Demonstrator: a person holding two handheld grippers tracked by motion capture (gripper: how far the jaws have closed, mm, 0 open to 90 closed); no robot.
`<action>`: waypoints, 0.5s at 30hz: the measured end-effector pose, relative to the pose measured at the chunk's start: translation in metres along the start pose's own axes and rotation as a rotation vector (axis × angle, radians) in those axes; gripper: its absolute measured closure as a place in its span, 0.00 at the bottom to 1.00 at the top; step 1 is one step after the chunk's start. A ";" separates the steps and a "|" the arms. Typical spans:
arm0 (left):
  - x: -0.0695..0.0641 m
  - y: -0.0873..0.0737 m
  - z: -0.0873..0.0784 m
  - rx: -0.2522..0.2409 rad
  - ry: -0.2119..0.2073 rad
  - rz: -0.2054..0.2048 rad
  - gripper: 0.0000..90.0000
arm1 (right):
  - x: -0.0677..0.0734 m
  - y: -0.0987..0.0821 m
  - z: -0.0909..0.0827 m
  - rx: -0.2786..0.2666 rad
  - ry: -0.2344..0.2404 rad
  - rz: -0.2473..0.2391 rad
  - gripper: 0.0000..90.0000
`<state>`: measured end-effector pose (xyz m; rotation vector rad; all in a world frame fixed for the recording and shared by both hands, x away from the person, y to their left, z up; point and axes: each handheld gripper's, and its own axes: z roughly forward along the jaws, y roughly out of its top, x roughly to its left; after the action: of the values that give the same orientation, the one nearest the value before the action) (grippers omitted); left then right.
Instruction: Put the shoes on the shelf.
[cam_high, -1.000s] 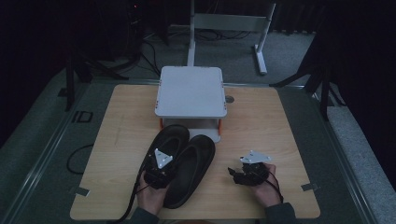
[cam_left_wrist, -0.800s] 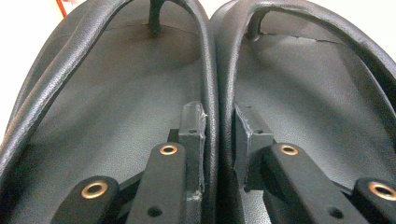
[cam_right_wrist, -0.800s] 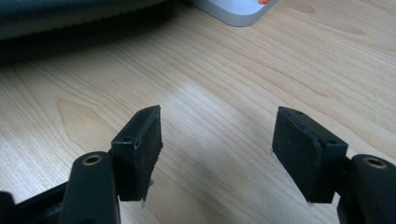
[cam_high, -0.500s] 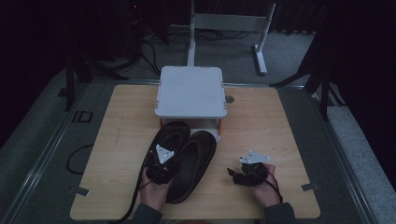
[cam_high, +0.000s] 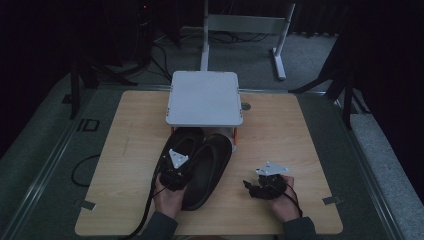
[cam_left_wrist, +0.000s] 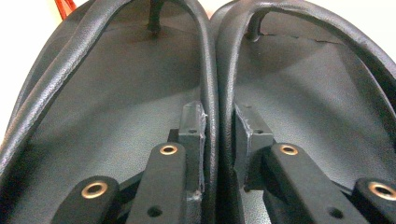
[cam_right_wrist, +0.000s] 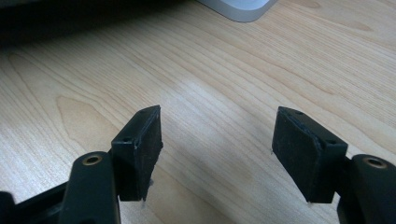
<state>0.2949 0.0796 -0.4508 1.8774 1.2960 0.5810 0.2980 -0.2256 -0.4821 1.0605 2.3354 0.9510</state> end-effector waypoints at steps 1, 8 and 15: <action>0.000 0.001 0.001 0.000 0.002 -0.002 0.84 | 0.000 0.000 0.000 0.000 0.000 0.000 0.36; -0.001 0.004 0.006 -0.006 0.009 -0.009 0.84 | 0.002 0.000 0.001 0.007 -0.012 -0.016 0.36; -0.002 0.006 0.011 -0.010 0.020 -0.021 0.84 | 0.001 -0.001 0.001 0.008 -0.019 -0.018 0.36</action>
<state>0.3056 0.0732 -0.4523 1.8522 1.3223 0.5958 0.2974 -0.2249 -0.4837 1.0450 2.3314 0.9215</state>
